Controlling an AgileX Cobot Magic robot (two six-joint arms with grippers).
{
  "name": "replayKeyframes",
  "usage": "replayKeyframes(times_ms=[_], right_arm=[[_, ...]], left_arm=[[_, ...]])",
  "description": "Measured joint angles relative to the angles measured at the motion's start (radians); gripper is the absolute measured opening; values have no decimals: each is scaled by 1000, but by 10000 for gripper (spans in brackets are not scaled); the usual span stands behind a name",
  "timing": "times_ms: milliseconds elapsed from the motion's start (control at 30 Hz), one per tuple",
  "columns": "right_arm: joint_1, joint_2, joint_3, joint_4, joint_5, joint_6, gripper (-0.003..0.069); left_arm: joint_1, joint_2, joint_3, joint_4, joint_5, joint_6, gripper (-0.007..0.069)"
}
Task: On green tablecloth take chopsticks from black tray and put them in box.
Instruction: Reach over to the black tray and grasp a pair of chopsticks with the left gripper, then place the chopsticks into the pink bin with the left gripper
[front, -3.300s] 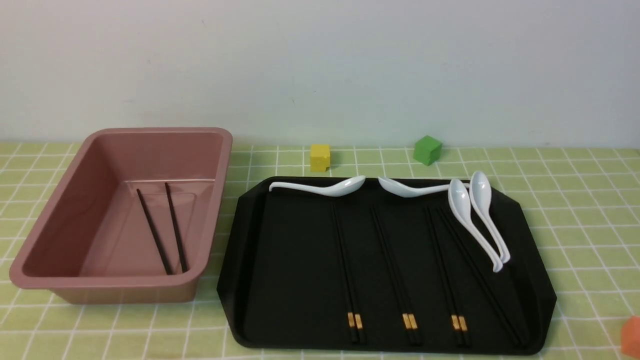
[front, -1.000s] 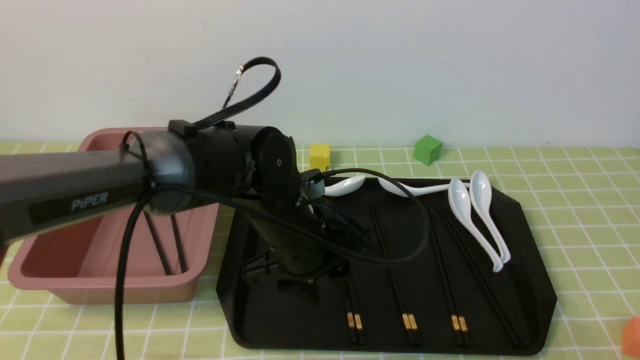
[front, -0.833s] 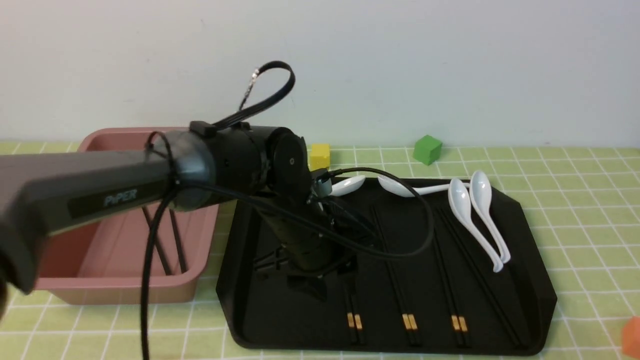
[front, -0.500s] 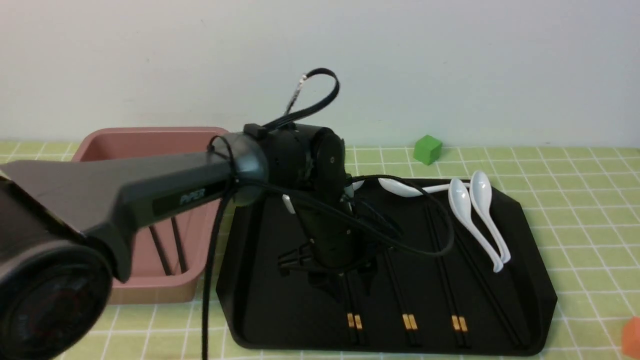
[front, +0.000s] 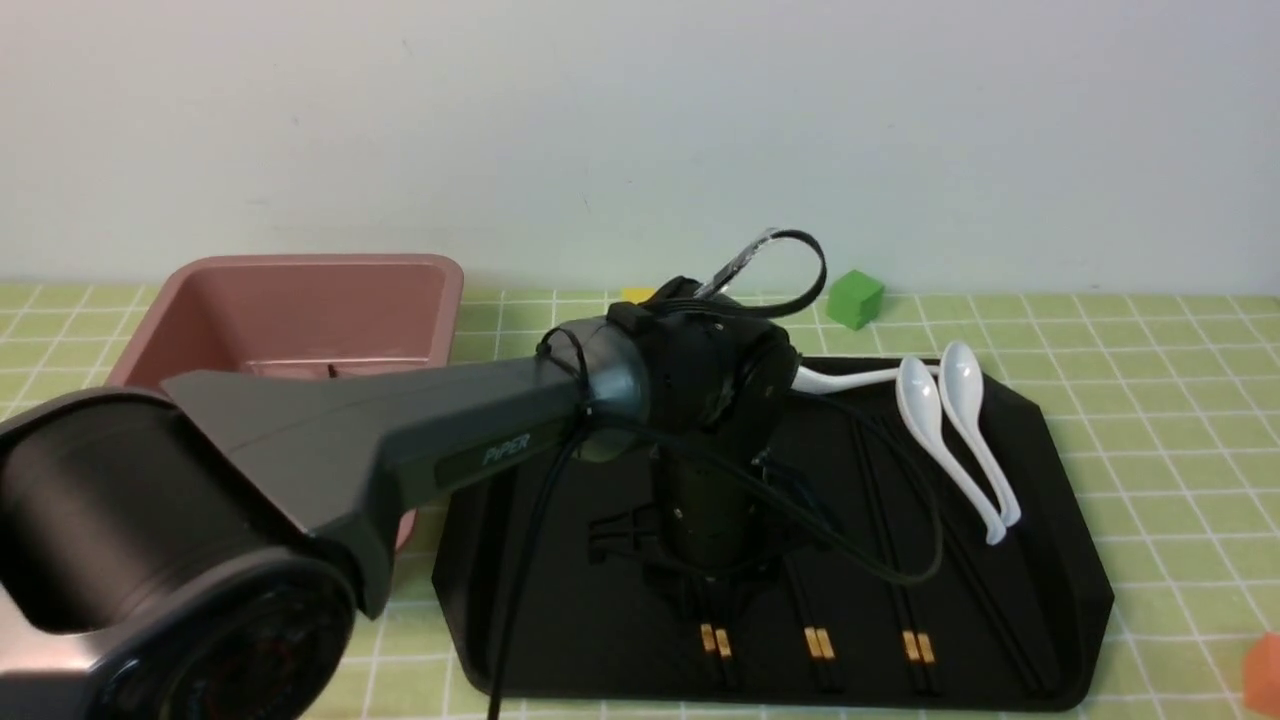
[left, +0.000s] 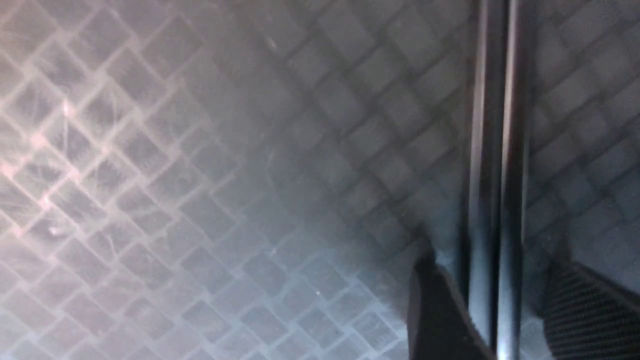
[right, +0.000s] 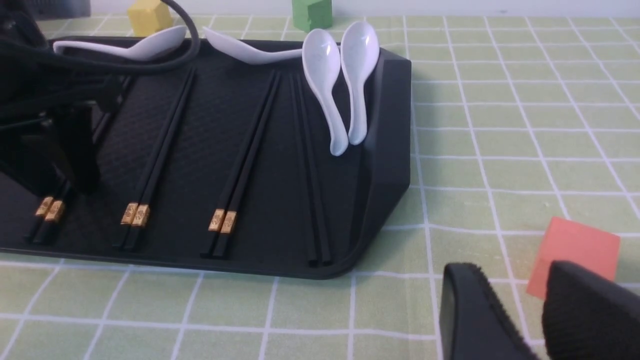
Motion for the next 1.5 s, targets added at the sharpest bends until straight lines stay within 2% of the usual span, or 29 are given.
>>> replayKeyframes(times_ms=[167, 267, 333, 367, 400, 433, 633, 733, 933, 1100, 1200, 1400, 1500], right_arm=[[0, 0, 0, 0, 0, 0, 240], [0, 0, 0, 0, 0, 0, 240], [0, 0, 0, 0, 0, 0, 240], [0, 0, 0, 0, 0, 0, 240], [0, 0, 0, 0, 0, 0, 240], [0, 0, 0, 0, 0, 0, 240], [0, 0, 0, 0, 0, 0, 240], [0, 0, 0, 0, 0, 0, 240], [0, 0, 0, 0, 0, 0, 240], [0, 0, 0, 0, 0, 0, 240], [0, 0, 0, 0, 0, 0, 240], [0, 0, 0, 0, 0, 0, 240], [0, 0, 0, 0, 0, 0, 240]], left_arm=[[0, 1, -4, 14, 12, -2, 317], [0, 1, -4, 15, 15, -2, 283], [0, 1, -4, 11, 20, 5, 186], [0, 1, -4, 10, 20, 5, 186], [0, 1, -4, 5, 24, 21, 115], [0, -4, -4, 4, 27, 33, 106], [3, -103, 3, 2, 77, 74, 122], [33, -241, 3, 30, 112, 106, 122], [232, -438, 21, 121, 219, 274, 122], [405, -432, 110, 131, 207, 293, 122], [466, -392, 135, 137, 153, 294, 122], [493, -325, 142, 185, 96, 294, 135], [487, -310, 142, 184, 107, 316, 179]])
